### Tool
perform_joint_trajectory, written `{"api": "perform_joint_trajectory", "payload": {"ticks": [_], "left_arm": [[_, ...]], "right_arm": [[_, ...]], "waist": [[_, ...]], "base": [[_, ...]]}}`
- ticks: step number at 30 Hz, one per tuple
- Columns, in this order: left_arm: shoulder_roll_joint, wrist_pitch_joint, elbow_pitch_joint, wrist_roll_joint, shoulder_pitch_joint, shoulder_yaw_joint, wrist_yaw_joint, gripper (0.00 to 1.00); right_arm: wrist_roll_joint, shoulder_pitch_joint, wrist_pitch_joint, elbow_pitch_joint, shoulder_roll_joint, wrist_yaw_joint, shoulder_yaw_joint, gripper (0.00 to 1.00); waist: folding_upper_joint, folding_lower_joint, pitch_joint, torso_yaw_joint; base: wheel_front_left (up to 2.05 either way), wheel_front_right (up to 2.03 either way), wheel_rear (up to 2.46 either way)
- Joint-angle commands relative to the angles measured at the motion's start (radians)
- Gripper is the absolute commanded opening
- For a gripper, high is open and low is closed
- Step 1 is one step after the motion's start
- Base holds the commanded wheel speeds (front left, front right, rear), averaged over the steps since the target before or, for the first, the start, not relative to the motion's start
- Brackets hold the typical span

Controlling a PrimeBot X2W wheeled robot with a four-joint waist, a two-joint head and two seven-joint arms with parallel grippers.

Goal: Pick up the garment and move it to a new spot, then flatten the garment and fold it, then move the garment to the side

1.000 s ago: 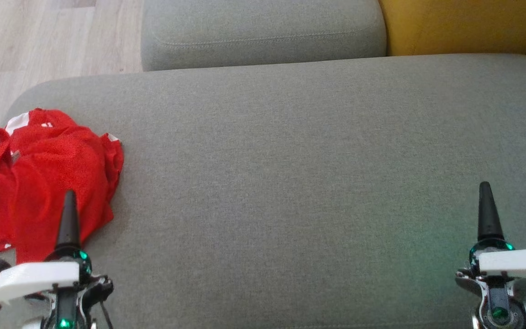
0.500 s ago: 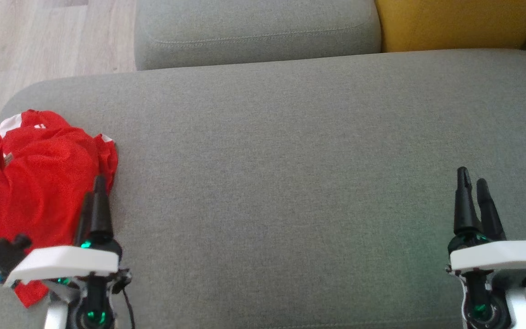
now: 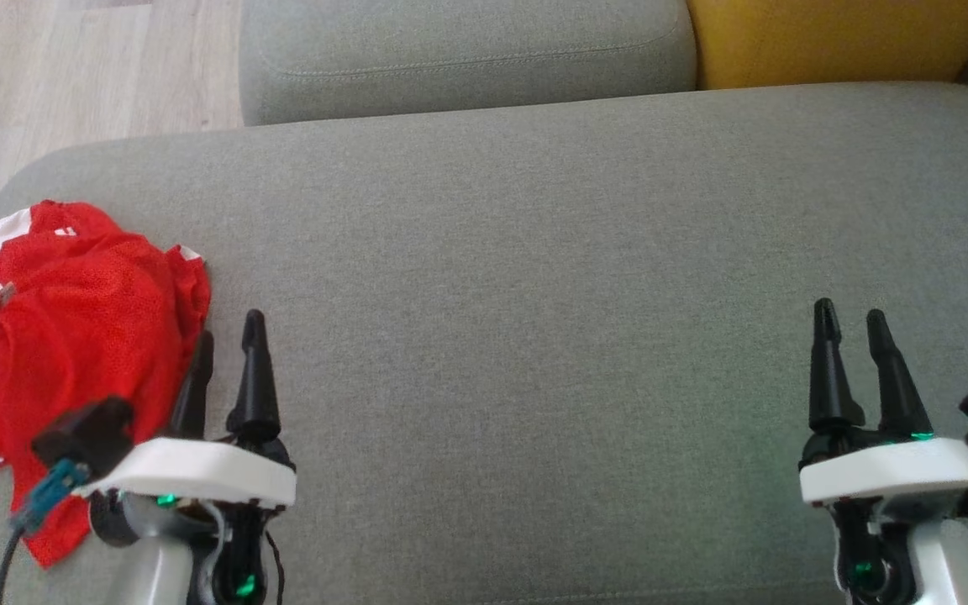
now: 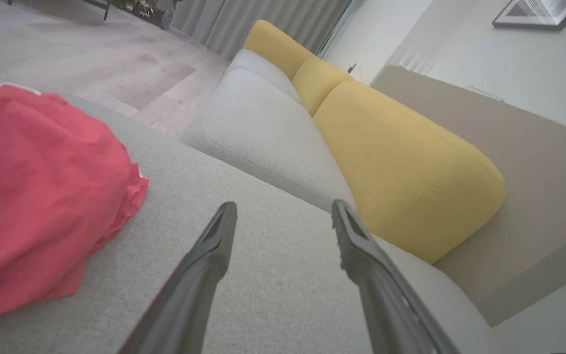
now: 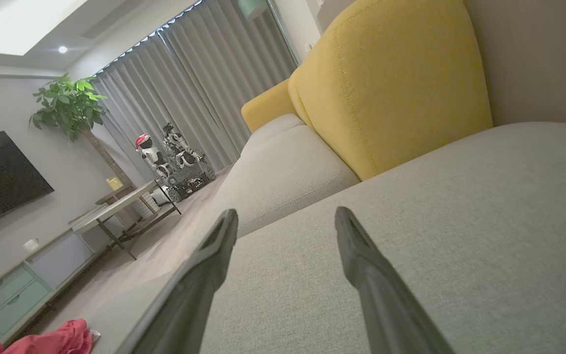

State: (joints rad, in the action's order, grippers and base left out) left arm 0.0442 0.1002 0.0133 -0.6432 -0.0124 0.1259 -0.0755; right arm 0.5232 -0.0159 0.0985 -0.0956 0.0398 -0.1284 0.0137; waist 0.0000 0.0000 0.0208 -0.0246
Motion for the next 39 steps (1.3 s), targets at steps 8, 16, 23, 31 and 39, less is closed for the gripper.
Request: {"api": "perform_joint_trajectory", "payload": {"ticks": [8, 16, 23, 31, 39], "left_arm": [[0.103, 0.037, -0.035, 0.200, -0.086, 0.121, -0.129, 1.00], [0.180, 0.063, 0.027, 0.311, -0.118, 0.261, -0.278, 1.00], [0.225, 0.081, 0.057, 0.384, -0.145, 0.350, -0.348, 1.00], [0.248, 0.104, 0.053, 0.420, -0.171, 0.429, -0.429, 1.00], [0.226, 0.127, 0.018, 0.386, -0.142, 0.401, -0.417, 1.00]], "right_arm": [[-0.161, -0.053, 0.037, 0.042, 0.007, -0.002, -0.036, 1.00], [-0.304, -0.047, 0.064, 0.028, 0.008, -0.002, -0.047, 1.00], [-0.403, -0.049, 0.081, 0.014, 0.008, -0.002, -0.059, 1.00], [-0.477, -0.052, 0.105, 0.008, 0.009, -0.002, -0.073, 1.00], [-0.372, -0.046, 0.129, -0.029, 0.010, -0.002, -0.089, 1.00]], "waist": [[0.0000, 0.0000, 0.001, 0.001], [0.0000, 0.0000, -0.004, -0.006], [0.0000, 0.0000, -0.006, -0.013], [0.0000, 0.0000, -0.005, -0.013], [0.0000, 0.0000, -0.007, -0.006]], "base": [[0.00, 0.00, 0.00], [0.00, 0.00, 0.00], [0.00, 0.00, 0.00], [0.00, 0.00, 0.00], [0.00, 0.00, 0.00]]}}
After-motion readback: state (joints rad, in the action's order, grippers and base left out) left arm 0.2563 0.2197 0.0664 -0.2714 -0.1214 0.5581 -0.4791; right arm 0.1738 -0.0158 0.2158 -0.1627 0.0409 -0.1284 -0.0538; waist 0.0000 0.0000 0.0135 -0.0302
